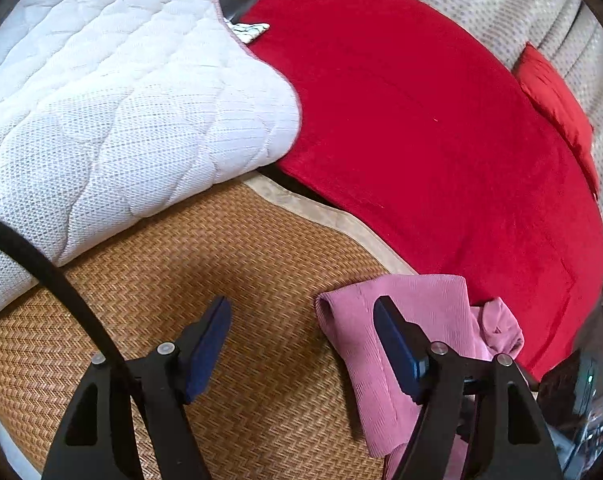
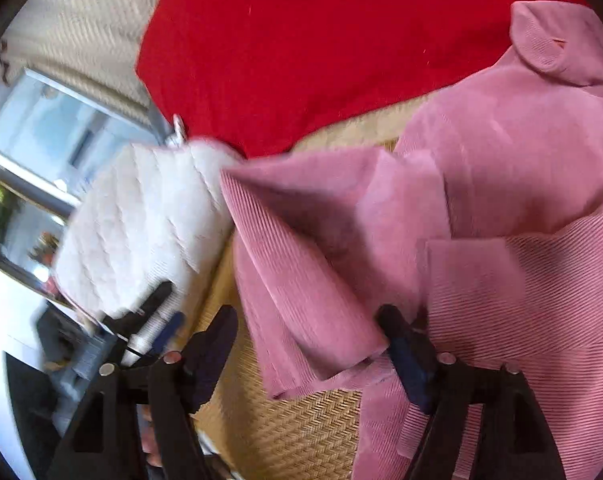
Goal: Fold large clothes
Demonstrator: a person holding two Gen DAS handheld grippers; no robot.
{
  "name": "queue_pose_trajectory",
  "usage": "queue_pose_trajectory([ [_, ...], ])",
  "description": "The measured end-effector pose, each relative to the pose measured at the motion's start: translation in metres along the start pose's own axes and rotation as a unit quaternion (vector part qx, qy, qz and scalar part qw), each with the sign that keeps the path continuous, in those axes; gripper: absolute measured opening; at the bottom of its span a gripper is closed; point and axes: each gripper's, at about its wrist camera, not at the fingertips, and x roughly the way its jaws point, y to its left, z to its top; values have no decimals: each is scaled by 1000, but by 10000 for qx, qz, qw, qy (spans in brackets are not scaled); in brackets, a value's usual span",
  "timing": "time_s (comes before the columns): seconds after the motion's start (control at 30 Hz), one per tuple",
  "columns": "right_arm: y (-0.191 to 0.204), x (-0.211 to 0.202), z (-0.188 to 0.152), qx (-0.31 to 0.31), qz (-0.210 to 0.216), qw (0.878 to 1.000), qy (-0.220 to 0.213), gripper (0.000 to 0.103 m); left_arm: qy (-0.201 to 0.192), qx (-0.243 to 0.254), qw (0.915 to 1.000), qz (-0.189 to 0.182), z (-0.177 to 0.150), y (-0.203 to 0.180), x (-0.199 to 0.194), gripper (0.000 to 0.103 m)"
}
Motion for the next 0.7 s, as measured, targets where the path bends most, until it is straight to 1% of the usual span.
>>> queue_pose_trajectory([
  [0.07, 10, 7, -4, -257, -398, 9989, -24, 13, 4, 35, 10000, 14, -1, 1, 1, 74],
  [0.1, 13, 5, -4, -302, -463, 9984, -103, 12, -1, 64, 10000, 31, -3, -1, 1, 74],
  [0.13, 15, -2, -4, -334, -495, 9979, -266, 10, -3, 81, 10000, 39, -3, -2, 1, 74],
  [0.2, 23, -22, -1, -474, -625, 9945, -688, 9, 9, 117, 9999, 38, -4, -5, 2, 74],
  [0.3, 33, -73, 9, -587, -640, 9855, -1456, 9, 21, 149, 9999, 13, -6, -9, 6, 74],
  [0.4, 29, -123, 15, -585, -777, 9740, -2044, 8, 69, 329, 9994, -63, -10, -21, 11, 74],
  [0.43, 22, -143, 17, -534, -868, 9690, -2251, 8, 72, 403, 9991, -61, -12, -24, 12, 74],
  [0.5, 5, -175, 20, -373, -1014, 9626, -2485, 8, 77, 569, 9983, -77, -15, -34, 15, 74],
  [0.53, -9, -195, 21, -251, -1156, 9572, -2642, 8, 99, 640, 9978, -127, -18, -39, 17, 74],
  [0.57, -25, -216, 20, -118, -1333, 9492, -2849, 8, 119, 696, 9973, -176, -19, -43, 18, 74],
  [0.6, -34, -228, 20, -41, -1434, 9447, -2949, 8, 147, 801, 9963, -255, -24, -52, 20, 74],
  [0.63, -53, -249, 21, 130, -1629, 9377, -3067, 8, 172, 891, 9954, -311, -27, -59, 22, 74],
  [0.7, -80, -269, 24, 441, -1924, 9284, -3147, 8, 264, 1172, 9917, -456, -37, -79, 26, 74],
])
